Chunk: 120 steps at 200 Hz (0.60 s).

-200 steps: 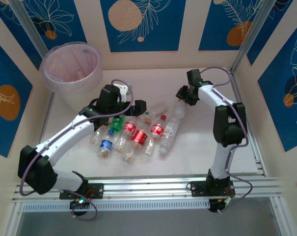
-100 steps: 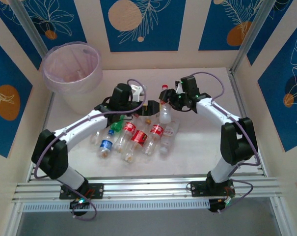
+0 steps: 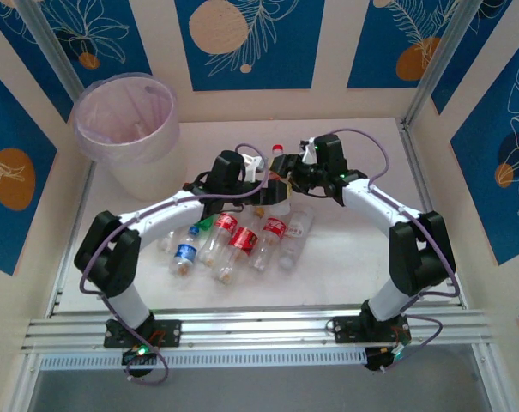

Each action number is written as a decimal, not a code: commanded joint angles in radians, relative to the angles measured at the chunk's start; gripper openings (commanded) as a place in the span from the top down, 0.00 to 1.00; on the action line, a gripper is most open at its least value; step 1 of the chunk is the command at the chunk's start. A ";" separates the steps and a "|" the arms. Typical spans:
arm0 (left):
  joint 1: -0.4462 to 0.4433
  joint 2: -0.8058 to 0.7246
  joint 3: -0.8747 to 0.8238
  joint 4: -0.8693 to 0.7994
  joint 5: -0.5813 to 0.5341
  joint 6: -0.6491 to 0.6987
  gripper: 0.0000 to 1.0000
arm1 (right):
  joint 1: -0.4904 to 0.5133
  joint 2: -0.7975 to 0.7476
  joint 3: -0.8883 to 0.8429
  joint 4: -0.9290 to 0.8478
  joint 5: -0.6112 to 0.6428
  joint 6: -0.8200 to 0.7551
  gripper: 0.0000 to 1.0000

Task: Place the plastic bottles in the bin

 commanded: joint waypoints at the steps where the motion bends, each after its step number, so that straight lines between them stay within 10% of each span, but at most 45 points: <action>1: -0.011 0.009 0.030 0.057 -0.004 -0.023 0.20 | 0.012 -0.024 -0.006 0.031 -0.030 0.023 0.42; 36: -0.009 0.007 0.026 0.043 -0.017 -0.015 0.44 | 0.016 -0.025 0.004 0.009 -0.025 0.010 0.40; 120: -0.006 -0.021 0.037 -0.029 -0.043 0.045 0.47 | -0.057 -0.098 0.030 -0.134 -0.020 -0.068 0.03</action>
